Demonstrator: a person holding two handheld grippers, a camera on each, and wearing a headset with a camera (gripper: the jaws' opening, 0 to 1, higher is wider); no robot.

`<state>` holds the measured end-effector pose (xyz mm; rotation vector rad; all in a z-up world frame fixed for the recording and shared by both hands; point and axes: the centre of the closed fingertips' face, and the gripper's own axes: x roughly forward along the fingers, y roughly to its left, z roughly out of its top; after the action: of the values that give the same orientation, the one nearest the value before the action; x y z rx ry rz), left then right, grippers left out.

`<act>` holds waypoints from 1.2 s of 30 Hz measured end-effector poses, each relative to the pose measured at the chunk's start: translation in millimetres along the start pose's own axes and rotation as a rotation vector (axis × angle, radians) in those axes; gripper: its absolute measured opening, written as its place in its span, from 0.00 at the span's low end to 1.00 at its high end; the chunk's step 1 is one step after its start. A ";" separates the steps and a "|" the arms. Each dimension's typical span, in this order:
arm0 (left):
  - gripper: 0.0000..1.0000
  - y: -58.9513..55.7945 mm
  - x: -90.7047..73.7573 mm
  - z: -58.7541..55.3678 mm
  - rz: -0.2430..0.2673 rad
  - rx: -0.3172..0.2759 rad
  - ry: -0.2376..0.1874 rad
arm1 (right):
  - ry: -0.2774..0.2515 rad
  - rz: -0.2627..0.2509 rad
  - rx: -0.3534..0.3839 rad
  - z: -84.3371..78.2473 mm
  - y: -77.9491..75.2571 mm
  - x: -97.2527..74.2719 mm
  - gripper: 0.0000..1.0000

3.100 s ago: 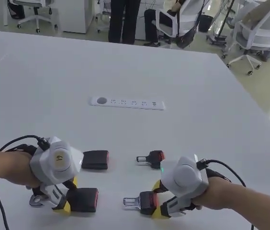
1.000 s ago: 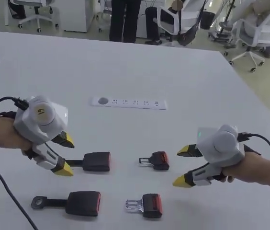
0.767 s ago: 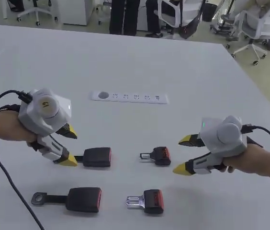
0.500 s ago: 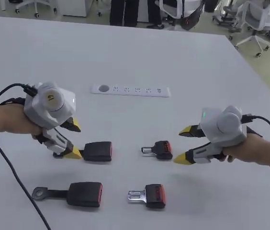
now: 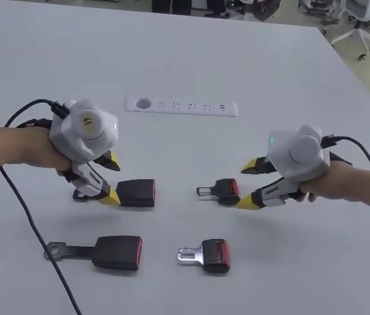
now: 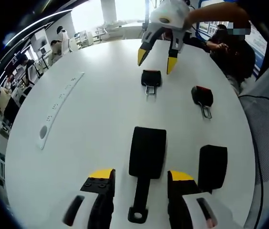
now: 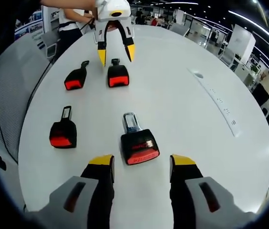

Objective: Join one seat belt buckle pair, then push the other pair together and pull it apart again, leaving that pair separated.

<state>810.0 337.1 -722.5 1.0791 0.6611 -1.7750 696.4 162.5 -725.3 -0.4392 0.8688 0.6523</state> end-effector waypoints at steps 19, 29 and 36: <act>0.33 -7.4 22.4 1.9 -0.111 0.033 0.034 | 0.065 0.105 -0.040 -9.2 5.3 17.3 0.37; 0.32 -9.5 22.9 0.2 -0.134 0.085 0.039 | 0.055 0.110 -0.060 -10.1 0.4 21.0 0.32; 0.31 -9.6 22.5 -0.9 -0.141 0.083 0.054 | 0.052 0.111 -0.072 -8.9 2.5 21.0 0.31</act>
<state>797.5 332.2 -742.9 1.1640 0.7164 -1.9139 699.8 166.2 -747.7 -0.4767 0.9259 0.7790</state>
